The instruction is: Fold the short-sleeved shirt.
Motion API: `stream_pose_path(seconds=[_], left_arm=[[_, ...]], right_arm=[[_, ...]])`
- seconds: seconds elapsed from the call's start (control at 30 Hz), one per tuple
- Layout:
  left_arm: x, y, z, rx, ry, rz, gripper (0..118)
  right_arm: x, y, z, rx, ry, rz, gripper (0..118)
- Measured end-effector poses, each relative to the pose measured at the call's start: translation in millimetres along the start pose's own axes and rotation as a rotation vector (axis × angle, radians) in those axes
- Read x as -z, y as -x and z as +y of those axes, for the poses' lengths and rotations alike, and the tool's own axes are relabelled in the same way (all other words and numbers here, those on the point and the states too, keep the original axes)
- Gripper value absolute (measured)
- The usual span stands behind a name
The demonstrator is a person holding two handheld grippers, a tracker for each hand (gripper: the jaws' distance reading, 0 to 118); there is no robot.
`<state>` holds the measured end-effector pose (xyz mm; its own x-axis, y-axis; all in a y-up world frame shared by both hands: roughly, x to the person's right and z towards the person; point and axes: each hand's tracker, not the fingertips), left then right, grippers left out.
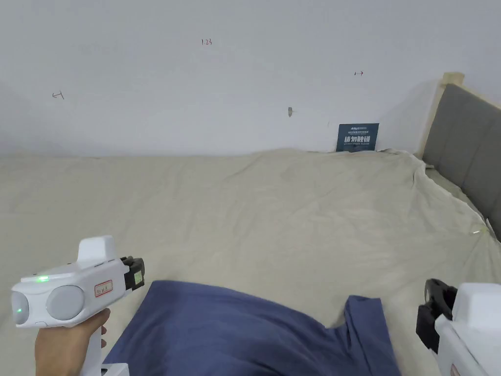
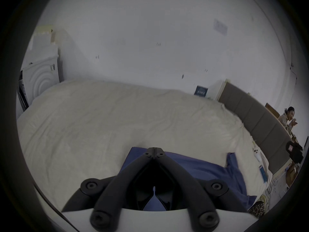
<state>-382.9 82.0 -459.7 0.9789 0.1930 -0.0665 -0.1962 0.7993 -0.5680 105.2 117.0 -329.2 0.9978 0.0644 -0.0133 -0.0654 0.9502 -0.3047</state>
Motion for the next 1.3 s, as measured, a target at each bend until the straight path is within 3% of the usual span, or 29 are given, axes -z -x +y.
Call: stream_pose_path(seconds=[0.07,0.13,0.2,0.23,0.3,0.53,0.6,0.73,0.77,0.83,0.9,1.03,1.07,1.2,1.3], left_arm=[[41.7,17.0,5.1,0.003,0.075,0.018,2],[77.9,26.4,12.0,-0.016,0.150,0.048,24],[103.6,24.8,17.5,-0.027,0.215,0.045,65],[119.4,27.8,18.1,-0.029,0.238,0.050,77],[146.5,33.8,15.0,-0.031,0.274,0.071,89],[222.0,39.0,-8.1,0.001,0.414,0.088,87],[227.5,35.8,-18.2,0.029,0.451,0.100,80],[219.8,17.0,-22.9,0.077,0.439,0.138,78],[214.9,13.4,-20.9,0.083,0.436,0.133,72],[208.5,9.0,-20.2,0.134,0.401,0.073,30],[203.9,-0.5,-22.8,0.159,0.405,0.090,7],[181.3,-5.7,-21.3,0.132,0.351,0.055,5],[169.2,-7.5,-18.5,0.111,0.328,0.032,5],[133.0,-7.1,-6.4,0.112,0.268,-0.007,4],[109.2,-5.4,-0.8,0.101,0.236,-0.025,4]], right_arm=[[16.8,-1.0,-4.9,0.007,0.028,-0.008,0],[32.3,-1.1,-11.4,0.013,0.052,-0.019,0],[45.6,-2.6,-16.8,0.018,0.079,-0.027,0],[52.3,-2.3,-20.4,0.022,0.094,-0.030,0],[63.5,-3.1,-26.7,0.024,0.113,-0.038,0],[92.0,-9.9,-45.2,0.022,0.175,-0.072,0],[95.5,-11.8,-47.4,0.020,0.183,-0.073,0],[93.4,-11.7,-45.9,0.022,0.196,-0.076,0],[93.3,-16.2,-47.5,0.023,0.200,-0.078,0],[93.9,-19.4,-48.3,0.035,0.212,-0.079,0],[95.5,-23.7,-50.2,0.059,0.240,-0.074,0],[108.5,-29.7,-62.3,0.104,0.391,-0.037,2],[113.0,-30.9,-69.7,0.126,0.414,-0.038,6],[131.6,-28.6,-95.2,0.118,0.517,-0.018,93],[141.1,-20.5,-112.3,0.056,0.584,-0.014,96]])
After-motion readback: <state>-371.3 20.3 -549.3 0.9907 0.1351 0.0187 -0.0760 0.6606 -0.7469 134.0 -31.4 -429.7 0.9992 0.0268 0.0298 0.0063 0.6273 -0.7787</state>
